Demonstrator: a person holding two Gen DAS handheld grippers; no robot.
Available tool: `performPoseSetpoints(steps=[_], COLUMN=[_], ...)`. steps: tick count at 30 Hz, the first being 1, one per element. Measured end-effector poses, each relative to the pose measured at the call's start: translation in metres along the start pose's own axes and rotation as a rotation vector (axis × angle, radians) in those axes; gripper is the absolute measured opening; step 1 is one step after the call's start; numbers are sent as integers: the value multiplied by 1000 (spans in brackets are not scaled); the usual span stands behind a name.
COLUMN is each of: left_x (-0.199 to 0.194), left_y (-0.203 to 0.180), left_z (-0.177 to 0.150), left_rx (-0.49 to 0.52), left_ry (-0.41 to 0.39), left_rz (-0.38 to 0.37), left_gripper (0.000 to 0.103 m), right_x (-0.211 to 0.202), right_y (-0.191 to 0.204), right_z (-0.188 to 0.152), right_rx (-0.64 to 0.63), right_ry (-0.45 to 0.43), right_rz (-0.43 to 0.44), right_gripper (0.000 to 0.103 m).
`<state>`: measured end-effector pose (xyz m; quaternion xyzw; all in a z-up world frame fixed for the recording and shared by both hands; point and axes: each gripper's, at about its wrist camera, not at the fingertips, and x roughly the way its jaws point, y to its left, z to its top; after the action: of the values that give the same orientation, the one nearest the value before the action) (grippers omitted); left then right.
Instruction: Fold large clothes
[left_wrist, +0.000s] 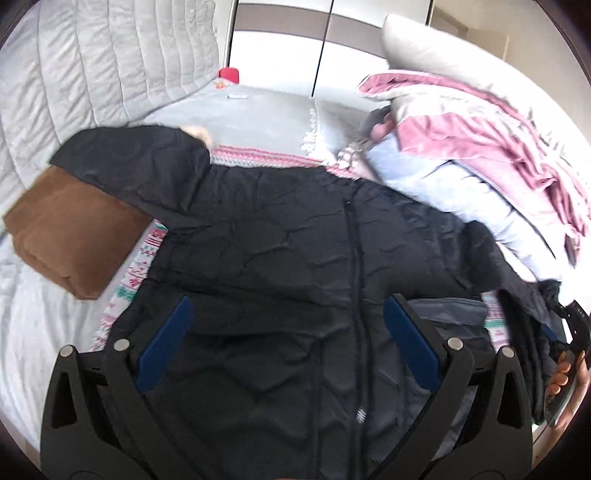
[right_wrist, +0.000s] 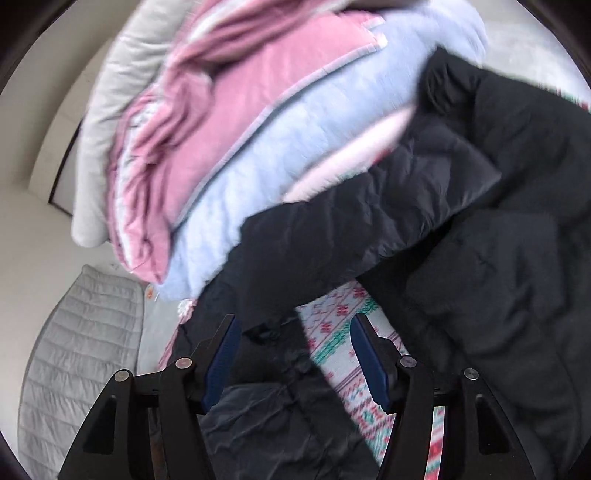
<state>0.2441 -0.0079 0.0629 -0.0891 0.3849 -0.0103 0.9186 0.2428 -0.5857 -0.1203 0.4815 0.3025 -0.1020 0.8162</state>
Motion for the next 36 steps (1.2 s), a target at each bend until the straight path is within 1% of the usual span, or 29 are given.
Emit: performPoseSetpoints(steps=[1,2,4,5,7,8,10,13,14,16,17,18,21,23,24,27,28,31,33,36], left_x=[9,30,57,70,81,83,80,79,79,78,77,77,73,74,76,81,82,80,76,69], left_y=[6,14,24,30,38,42,43,45,46,49,51,53,57,58,60,64,64,66,69,74], left_z=[-3,-9,-7,-7,-7,-6,-7,-5,-5,-3,-2,0,4,6,6,3,2,1,2,6], left_rx=[-8,-26,-56,-85,-134,-149,-143,-118,-113,-108,-105,-101,-86,-79,-78,-95,-98,-97,-93,-87], left_ry=[8,39,99,143,183,178,167,158,154,151,147,142,122,113,118,152,160,167,155,133], left_rz=[-1,2,4,-1,-29,-34,-20,7,17,28,32,35,58,77,84,76,72,72,82,102], left_gripper=[103,103,103,103,103,103,103,103,103,103,103,103,103,103,103,103,103,103,103,103], right_x=[12,19,31,36,47,54,66,78,81,84,83,77,42,24,20,28,36,53,54,38], right_y=[-7,-10,-14,-16,-18,-20,-23,-30,-33,-35,-34,-29,3,24,29,23,15,-8,-13,7], right_z=[4,7,13,16,19,21,25,33,36,41,43,46,54,58,60,63,62,63,62,62], right_rx=[24,39,60,71,95,111,144,211,226,235,220,189,29,-61,-79,-90,-81,-28,-21,-61], right_ry=[22,29,14,5,-4,-4,-13,-62,-73,-90,-105,-138,-296,-361,-373,-367,-353,-308,-297,-350], right_rz=[-12,-9,24,31,48,62,66,81,80,65,48,29,-34,-72,-90,-171,-203,-229,-226,-164], right_gripper=[63,63,63,63,63,63,63,62,60,37,9,6,5,5,4,4,4,4,4,4])
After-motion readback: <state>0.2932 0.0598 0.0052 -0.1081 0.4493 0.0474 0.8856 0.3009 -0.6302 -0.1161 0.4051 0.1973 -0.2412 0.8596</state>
